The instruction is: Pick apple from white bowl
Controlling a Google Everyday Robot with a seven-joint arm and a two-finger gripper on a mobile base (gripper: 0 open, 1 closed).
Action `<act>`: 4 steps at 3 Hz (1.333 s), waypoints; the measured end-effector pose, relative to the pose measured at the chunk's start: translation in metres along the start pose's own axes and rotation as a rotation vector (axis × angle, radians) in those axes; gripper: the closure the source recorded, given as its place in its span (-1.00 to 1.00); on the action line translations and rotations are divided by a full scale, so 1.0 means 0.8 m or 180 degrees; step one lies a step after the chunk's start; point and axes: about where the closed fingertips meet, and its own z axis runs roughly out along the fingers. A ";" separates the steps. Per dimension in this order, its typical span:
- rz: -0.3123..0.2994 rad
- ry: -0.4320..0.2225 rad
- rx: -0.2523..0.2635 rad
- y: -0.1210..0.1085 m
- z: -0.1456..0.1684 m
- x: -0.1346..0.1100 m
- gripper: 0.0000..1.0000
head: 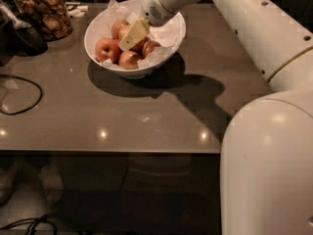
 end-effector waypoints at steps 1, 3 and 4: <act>0.0001 0.0001 -0.0001 0.000 0.001 0.000 -0.58; 0.0055 0.0161 -0.0139 -0.004 0.020 0.010 -0.62; 0.0090 0.0194 -0.0225 -0.004 0.026 0.013 -0.27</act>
Offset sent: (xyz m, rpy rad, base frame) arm 0.0110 -0.0024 -0.0125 -0.0424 0.0579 0.0029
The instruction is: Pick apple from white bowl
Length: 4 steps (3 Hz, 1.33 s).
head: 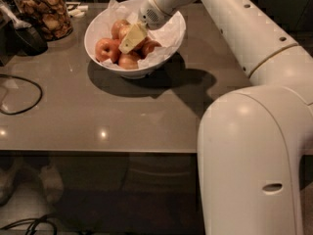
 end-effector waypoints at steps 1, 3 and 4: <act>0.0001 0.0001 -0.0003 0.000 0.000 0.000 0.19; 0.0001 0.0001 -0.0003 0.000 0.000 0.000 1.00; 0.0012 0.0013 0.0012 0.001 -0.003 -0.001 1.00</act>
Offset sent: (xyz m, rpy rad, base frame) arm 0.0001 0.0000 -0.0002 -0.0001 0.0011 0.0004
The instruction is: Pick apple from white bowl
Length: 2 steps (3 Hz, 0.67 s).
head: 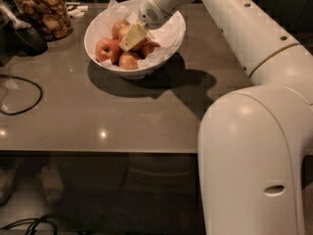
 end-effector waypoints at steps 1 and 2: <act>0.0065 0.0027 0.0096 0.008 -0.021 0.000 1.00; 0.0140 0.0016 0.0231 0.027 -0.055 -0.008 1.00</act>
Offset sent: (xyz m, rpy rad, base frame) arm -0.0613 -0.0310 0.0755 -0.0079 -0.0569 -0.1496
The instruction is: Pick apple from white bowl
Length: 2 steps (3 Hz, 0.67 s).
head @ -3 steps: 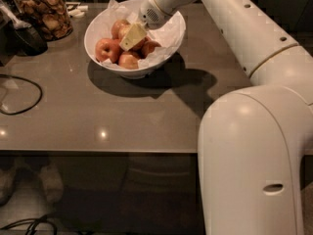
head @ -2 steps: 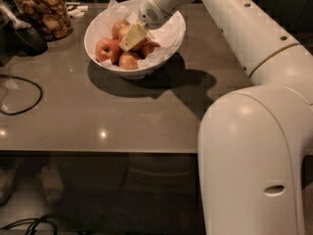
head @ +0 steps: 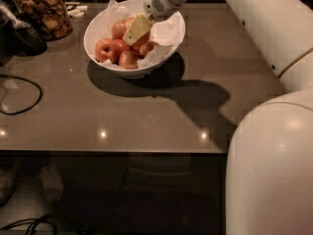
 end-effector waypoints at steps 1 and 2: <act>0.0042 -0.0030 0.0060 0.015 -0.024 -0.007 1.00; 0.0062 -0.0046 0.0092 0.023 -0.038 -0.011 1.00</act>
Offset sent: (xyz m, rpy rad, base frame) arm -0.0349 -0.0111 0.0435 0.0177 -0.0271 -0.0545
